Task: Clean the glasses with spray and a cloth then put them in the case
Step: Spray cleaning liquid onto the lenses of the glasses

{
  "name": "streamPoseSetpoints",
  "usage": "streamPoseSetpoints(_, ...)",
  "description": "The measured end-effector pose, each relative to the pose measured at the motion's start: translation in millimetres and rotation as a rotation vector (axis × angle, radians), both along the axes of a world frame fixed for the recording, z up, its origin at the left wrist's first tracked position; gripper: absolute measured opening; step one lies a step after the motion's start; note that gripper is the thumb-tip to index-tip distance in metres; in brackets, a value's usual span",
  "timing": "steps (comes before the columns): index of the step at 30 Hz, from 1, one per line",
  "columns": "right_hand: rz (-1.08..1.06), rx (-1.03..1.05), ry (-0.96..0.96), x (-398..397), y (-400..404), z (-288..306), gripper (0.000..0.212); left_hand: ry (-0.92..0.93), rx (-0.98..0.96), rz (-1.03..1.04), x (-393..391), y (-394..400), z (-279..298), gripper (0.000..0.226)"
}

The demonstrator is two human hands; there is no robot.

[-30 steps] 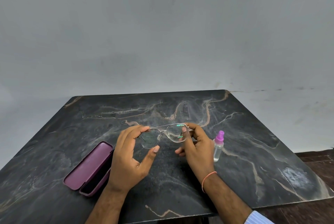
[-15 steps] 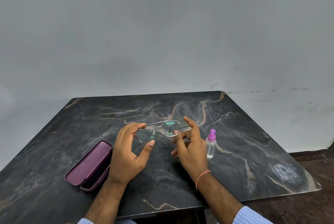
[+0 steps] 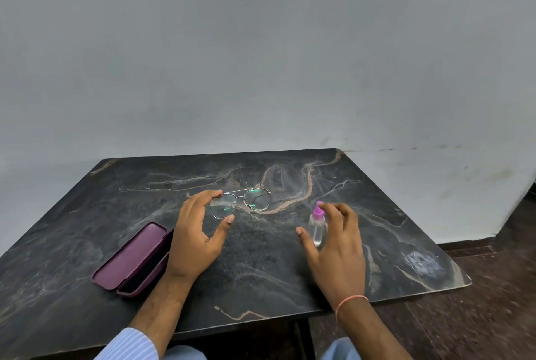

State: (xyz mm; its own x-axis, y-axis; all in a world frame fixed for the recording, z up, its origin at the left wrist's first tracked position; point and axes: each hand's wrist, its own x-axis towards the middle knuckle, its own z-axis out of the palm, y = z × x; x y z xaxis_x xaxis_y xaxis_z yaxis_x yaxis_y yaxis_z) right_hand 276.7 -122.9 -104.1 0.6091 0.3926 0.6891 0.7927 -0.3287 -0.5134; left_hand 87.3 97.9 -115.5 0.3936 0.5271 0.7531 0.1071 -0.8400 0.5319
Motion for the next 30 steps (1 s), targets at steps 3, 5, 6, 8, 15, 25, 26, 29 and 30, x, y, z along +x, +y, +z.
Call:
streamPoseSetpoints(3,0.004,-0.045,0.046,2,5,1,0.063,-0.002,-0.013,-0.001,-1,-1,1,0.052)
streamPoseSetpoints(5,0.012,-0.057,0.08,0,9,1,0.064,-0.004,-0.016,0.0,-3,-3,3,0.052)
streamPoseSetpoints(6,0.018,-0.055,0.095,0,10,0,0.064,-0.006,-0.017,-0.002,-3,-4,4,0.052)
streamPoseSetpoints(8,0.031,-0.03,0.133,1,12,-1,0.063,-0.007,-0.03,-0.008,-2,-4,6,0.052)
streamPoseSetpoints(15,0.244,0.059,0.387,8,9,3,0.065,-0.005,-0.087,-0.022,-1,-5,6,0.053)
streamPoseSetpoints(25,1.139,0.553,1.598,-5,23,23,0.056,0.023,-0.112,-0.029,-3,-7,8,0.052)
streamPoseSetpoints(26,1.19,0.558,1.627,-7,24,23,0.057,0.025,-0.115,-0.032,-2,-6,7,0.052)
streamPoseSetpoints(29,1.28,0.527,1.659,-11,28,22,0.06,0.033,-0.113,-0.029,-2,-4,5,0.053)
streamPoseSetpoints(30,1.304,0.513,1.651,-12,30,21,0.061,0.038,-0.108,-0.028,-1,-4,5,0.053)
